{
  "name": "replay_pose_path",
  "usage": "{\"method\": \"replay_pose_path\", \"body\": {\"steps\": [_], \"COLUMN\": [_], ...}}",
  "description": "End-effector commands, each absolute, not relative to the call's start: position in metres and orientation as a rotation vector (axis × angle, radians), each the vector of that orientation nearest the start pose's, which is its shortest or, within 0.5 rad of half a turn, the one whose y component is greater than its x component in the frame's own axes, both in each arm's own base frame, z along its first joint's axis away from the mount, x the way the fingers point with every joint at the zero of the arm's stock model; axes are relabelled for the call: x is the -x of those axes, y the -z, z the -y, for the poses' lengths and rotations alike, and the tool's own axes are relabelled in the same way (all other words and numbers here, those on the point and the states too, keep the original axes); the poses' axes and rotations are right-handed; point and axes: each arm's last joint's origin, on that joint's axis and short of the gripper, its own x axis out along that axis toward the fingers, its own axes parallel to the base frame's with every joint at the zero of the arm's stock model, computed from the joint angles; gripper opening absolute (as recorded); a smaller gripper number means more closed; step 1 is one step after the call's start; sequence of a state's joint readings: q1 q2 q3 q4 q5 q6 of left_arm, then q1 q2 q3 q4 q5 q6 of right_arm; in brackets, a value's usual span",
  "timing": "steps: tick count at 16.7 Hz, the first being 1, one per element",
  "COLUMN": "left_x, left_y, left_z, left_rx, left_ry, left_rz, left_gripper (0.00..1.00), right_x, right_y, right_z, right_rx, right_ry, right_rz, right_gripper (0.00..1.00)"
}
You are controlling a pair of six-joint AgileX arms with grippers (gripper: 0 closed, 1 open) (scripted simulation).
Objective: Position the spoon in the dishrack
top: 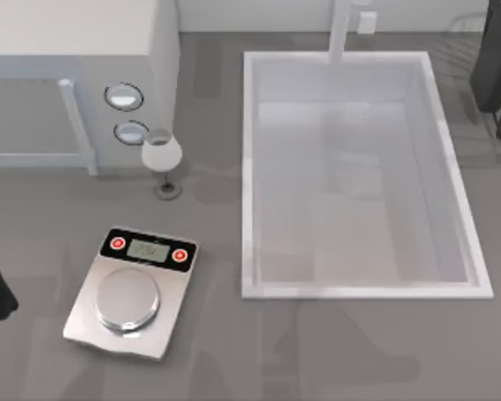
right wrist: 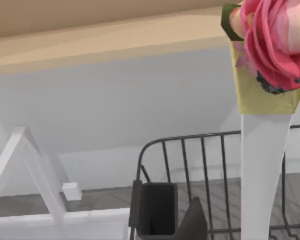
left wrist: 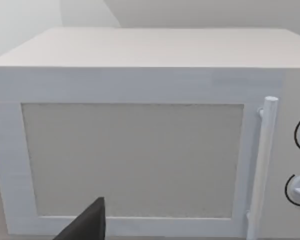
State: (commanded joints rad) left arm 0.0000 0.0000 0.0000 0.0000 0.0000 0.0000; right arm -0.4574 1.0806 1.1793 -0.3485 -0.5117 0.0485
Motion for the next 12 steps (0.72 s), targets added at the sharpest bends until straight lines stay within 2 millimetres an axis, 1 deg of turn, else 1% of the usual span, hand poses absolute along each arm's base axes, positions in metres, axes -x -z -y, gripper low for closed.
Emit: {"method": "replay_pose_path", "body": {"steps": [2, 5, 9, 12], "left_x": [-0.106, -0.106, -0.106, -0.106], "left_y": [-0.16, -0.16, -0.16, -0.16], "left_z": [0.001, 0.001, 0.001, 0.001], "left_rx": [0.0, 0.0, 0.0, 0.0], "left_ry": [0.0, 0.0, 0.0, 0.0], "left_rz": [0.0, 0.0, 0.0, 0.0], "left_gripper": [1.0, 1.0, 1.0, 1.0], "right_x": [-0.198, -0.18, -0.179, -0.184], "right_y": [-0.407, -0.418, -0.419, -0.418], "right_z": [0.098, 0.105, 0.106, 0.107], "right_rx": [-0.08, -0.006, 0.0, -0.004], "right_ry": [-0.022, 0.008, 0.01, 0.007], "right_rz": [-0.103, -0.007, 0.0, -0.002], "right_gripper": [0.0, 0.0, 0.0, 0.0]}}
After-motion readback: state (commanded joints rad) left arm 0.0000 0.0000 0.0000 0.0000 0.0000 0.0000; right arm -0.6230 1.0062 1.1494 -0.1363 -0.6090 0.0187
